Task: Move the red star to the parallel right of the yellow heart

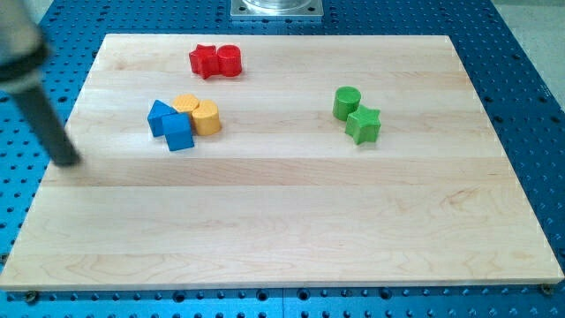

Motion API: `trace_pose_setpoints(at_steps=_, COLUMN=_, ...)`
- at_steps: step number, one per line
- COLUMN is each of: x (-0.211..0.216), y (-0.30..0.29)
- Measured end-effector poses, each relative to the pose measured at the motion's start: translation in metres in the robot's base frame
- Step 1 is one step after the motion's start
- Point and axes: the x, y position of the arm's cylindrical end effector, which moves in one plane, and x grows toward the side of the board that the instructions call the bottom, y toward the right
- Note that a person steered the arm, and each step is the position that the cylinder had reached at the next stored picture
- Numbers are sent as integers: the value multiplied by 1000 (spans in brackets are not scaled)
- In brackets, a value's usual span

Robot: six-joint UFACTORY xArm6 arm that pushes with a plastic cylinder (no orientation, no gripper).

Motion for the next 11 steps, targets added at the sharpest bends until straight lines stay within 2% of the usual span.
trace_pose_setpoints(at_steps=2, x=-123, y=28)
trace_pose_setpoints(at_steps=4, x=-169, y=112)
trace_pose_setpoints(at_steps=6, x=-169, y=253)
trace_pose_setpoints(at_steps=7, x=-195, y=203)
trace_pose_setpoints(at_steps=8, x=-246, y=236)
trace_pose_setpoints(at_steps=9, x=-210, y=289)
trace_pose_setpoints(at_steps=10, x=-112, y=316)
trace_pose_setpoints(at_steps=11, x=-109, y=317)
